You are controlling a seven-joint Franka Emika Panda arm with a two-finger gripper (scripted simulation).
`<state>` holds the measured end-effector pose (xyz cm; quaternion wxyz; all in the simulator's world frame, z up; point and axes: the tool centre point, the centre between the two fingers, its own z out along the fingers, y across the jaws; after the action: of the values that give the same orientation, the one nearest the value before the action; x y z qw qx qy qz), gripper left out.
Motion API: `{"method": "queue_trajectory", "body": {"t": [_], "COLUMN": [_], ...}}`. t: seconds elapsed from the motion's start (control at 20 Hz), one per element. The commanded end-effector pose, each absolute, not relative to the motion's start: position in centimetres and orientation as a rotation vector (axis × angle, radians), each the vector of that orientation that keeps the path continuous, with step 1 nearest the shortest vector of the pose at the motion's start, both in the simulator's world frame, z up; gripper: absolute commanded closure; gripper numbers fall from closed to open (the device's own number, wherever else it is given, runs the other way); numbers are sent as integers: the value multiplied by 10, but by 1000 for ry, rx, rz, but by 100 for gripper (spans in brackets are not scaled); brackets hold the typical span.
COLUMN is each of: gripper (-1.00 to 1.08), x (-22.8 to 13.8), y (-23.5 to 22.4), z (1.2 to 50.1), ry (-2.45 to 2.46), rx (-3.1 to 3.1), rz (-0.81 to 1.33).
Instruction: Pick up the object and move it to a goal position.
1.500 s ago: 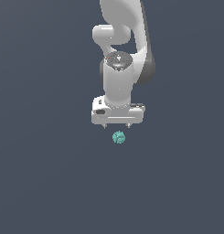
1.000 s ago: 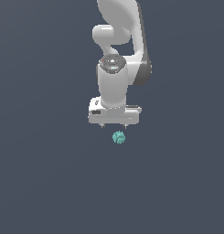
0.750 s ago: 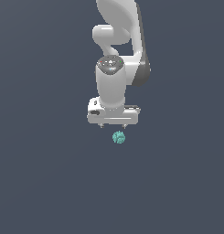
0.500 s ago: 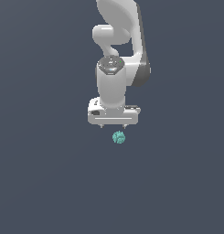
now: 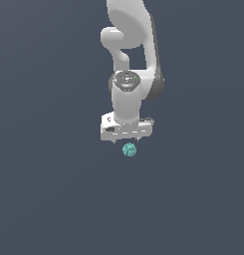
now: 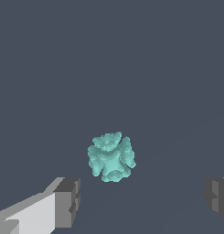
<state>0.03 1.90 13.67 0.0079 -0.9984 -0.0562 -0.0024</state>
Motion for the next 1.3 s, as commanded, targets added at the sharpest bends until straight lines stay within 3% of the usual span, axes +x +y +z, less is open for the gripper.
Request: {"method": "queue_trajectory", "body": {"t": [0.0, 0.5, 1.25], "gripper": [-92, -92, -92], "x": [-3, -11, -13], "y": [24, 38, 39], "z": [124, 93, 52], "ry": [-276, -531, -544], "rx": [-3119, -3096, -3094], "rz": [-5, 0, 0]}}
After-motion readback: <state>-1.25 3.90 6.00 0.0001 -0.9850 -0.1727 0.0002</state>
